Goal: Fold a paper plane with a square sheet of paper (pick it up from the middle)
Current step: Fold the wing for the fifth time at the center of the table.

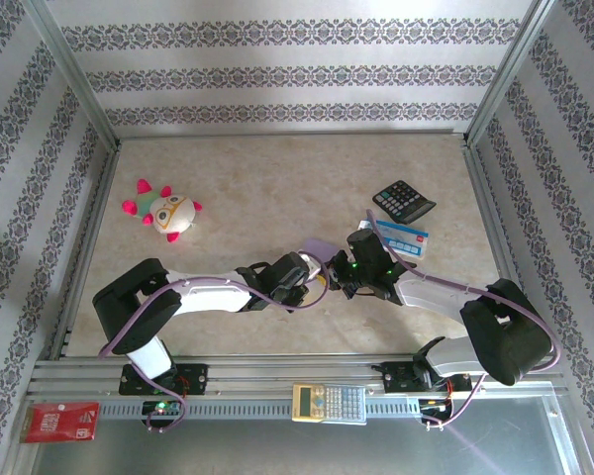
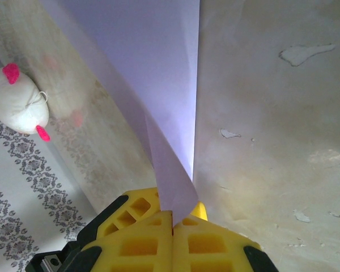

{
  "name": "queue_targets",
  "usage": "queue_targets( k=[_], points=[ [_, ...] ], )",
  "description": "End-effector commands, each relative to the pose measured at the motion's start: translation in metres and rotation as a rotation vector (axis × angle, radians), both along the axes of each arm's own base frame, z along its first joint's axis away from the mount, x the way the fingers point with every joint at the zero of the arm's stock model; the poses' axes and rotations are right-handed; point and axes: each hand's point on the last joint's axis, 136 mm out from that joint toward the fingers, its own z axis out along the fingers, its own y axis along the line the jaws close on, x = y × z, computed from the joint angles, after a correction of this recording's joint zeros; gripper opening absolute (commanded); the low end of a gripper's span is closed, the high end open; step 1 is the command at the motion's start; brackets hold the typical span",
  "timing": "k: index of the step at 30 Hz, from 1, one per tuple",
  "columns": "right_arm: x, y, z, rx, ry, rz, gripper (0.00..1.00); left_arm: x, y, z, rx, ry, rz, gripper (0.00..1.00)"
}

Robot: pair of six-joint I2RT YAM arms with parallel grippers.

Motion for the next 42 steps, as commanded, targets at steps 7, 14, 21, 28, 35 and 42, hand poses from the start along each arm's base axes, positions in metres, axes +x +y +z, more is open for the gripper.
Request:
queue_targets(
  k=[7, 14, 21, 28, 35, 42],
  points=[
    [-0.006, -0.006, -0.013, -0.014, 0.038, 0.008, 0.08, 0.001, -0.009, 0.017, -0.011, -0.035, -0.042, 0.15],
    [-0.002, -0.016, -0.010, -0.027, 0.024, 0.006, 0.16, -0.001, -0.007, 0.013, -0.038, -0.010, -0.037, 0.06],
    [0.003, -0.027, 0.004, -0.058, -0.028, 0.065, 0.25, -0.010, -0.015, 0.016, -0.118, 0.087, -0.068, 0.00],
    [0.002, -0.051, 0.017, -0.177, -0.084, 0.201, 0.30, -0.020, -0.021, 0.019, -0.195, 0.265, -0.055, 0.00],
    [0.008, -0.077, 0.020, -0.357, -0.110, 0.311, 0.33, -0.032, -0.035, 0.021, -0.246, 0.401, -0.050, 0.00],
    [0.011, -0.091, 0.011, -0.395, -0.088, 0.319, 0.34, -0.033, -0.038, 0.013, -0.213, 0.451, -0.035, 0.00]
  ],
)
